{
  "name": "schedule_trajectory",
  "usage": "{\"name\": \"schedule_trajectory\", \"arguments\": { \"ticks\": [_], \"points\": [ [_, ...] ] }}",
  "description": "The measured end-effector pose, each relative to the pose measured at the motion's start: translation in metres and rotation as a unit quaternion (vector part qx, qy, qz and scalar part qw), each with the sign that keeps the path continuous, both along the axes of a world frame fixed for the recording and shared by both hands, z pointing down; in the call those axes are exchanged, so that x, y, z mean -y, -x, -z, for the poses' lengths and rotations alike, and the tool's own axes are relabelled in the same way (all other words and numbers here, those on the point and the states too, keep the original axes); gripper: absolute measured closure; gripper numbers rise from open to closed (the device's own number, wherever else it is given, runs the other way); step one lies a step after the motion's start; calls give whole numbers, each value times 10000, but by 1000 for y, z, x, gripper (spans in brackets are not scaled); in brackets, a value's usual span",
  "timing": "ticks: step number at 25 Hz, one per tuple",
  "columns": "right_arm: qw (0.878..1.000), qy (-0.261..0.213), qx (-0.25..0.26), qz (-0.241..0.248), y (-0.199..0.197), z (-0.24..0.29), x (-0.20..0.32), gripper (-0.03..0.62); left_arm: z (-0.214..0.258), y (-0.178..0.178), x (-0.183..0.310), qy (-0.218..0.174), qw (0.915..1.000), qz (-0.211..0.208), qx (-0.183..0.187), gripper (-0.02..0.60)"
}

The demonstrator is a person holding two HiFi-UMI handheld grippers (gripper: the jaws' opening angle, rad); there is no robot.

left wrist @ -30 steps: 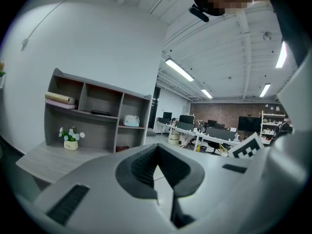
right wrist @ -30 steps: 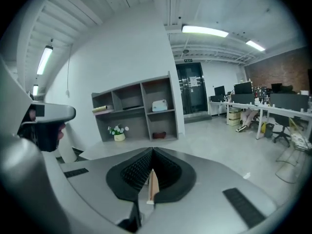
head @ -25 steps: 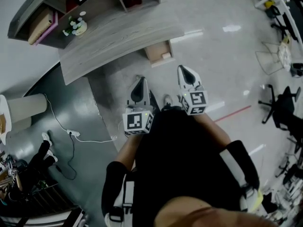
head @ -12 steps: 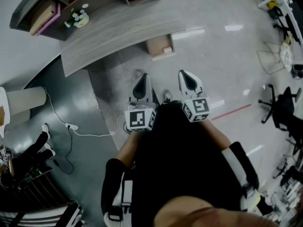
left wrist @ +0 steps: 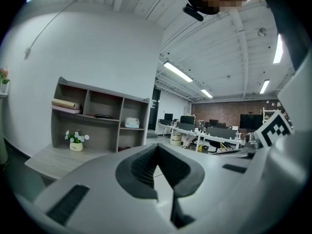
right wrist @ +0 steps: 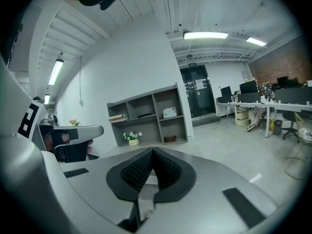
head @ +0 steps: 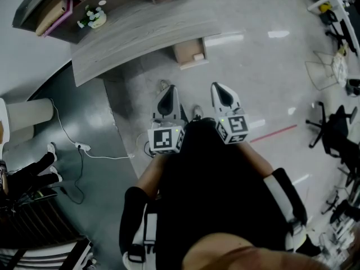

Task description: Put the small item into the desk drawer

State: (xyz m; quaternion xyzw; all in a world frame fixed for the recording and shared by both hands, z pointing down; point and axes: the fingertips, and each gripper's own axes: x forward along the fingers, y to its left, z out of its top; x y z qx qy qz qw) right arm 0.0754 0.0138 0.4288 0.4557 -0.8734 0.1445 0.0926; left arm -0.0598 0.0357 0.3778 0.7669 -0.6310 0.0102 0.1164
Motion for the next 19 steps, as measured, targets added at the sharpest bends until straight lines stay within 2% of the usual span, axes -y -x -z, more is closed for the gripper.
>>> {"name": "schedule_trajectory", "arguments": {
  "ticks": [13,19],
  "points": [
    [9999,103,-2,-18,-9,-5,1,595,-1,-12,2,65,10000,-38,17,583],
    [9999,44,-38,122,-2,1,6,595,-2,-12,5,118,9999,-59,41,583]
  ]
}}
